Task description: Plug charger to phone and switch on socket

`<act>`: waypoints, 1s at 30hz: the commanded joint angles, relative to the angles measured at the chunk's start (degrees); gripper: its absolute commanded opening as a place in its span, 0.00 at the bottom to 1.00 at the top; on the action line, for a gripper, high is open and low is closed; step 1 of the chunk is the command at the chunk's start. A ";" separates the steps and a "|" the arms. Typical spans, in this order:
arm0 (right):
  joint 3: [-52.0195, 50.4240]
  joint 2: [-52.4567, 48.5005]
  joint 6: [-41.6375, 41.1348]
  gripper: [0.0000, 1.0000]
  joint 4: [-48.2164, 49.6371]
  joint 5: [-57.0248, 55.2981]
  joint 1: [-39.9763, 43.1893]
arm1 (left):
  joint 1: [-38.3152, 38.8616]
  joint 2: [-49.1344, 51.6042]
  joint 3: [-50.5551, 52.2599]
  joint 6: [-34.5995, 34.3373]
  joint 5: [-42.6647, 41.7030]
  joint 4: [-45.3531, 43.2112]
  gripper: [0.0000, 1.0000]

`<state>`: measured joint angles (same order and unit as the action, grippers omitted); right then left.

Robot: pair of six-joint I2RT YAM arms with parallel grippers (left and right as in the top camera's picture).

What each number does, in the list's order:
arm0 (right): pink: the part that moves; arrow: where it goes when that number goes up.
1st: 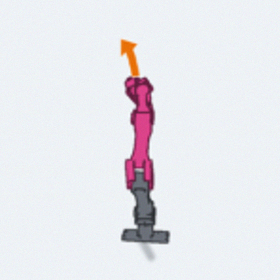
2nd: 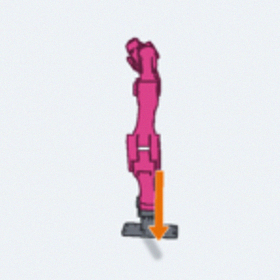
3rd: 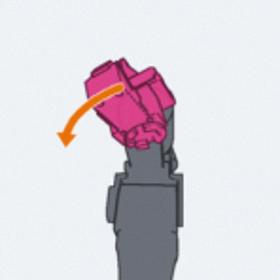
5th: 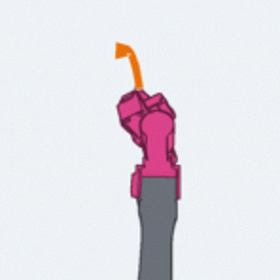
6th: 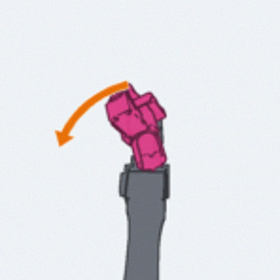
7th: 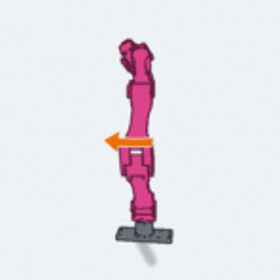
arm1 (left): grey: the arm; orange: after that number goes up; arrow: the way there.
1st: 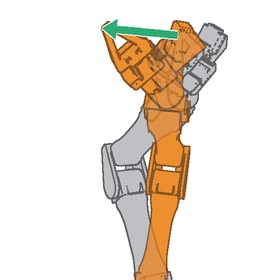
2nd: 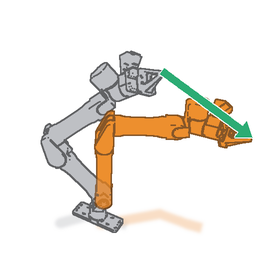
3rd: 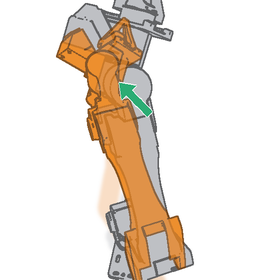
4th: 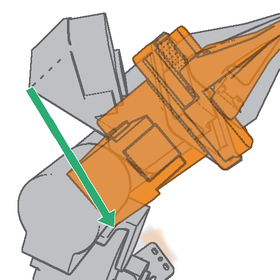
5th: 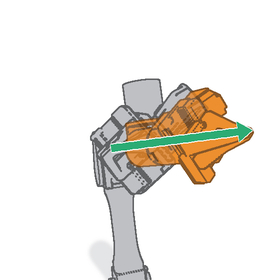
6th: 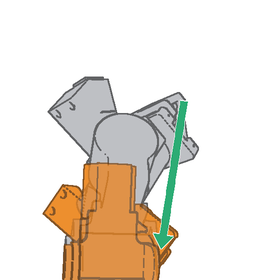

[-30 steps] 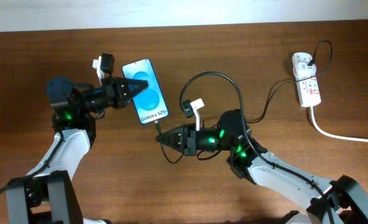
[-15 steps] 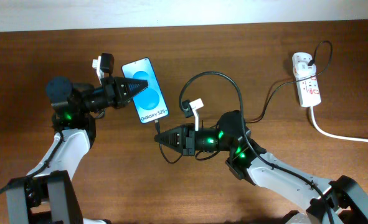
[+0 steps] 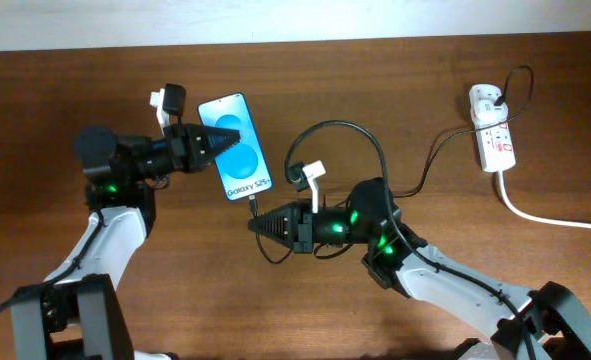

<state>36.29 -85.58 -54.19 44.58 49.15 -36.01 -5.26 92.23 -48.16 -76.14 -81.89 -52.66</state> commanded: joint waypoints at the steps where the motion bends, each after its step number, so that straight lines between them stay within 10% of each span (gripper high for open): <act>1: 3.32 -0.09 1.03 0.04 1.31 -6.08 2.56 | 4.61 -0.83 -0.24 0.87 -8.31 -0.44 0.00; 30: 6.67 -0.09 4.46 0.04 -0.24 -1.38 7.58 | 6.38 -0.83 3.10 5.11 -8.31 0.50 0.00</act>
<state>37.28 -86.11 -50.76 42.00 59.29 -30.61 -1.08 92.23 -47.64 -72.44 -79.61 -52.12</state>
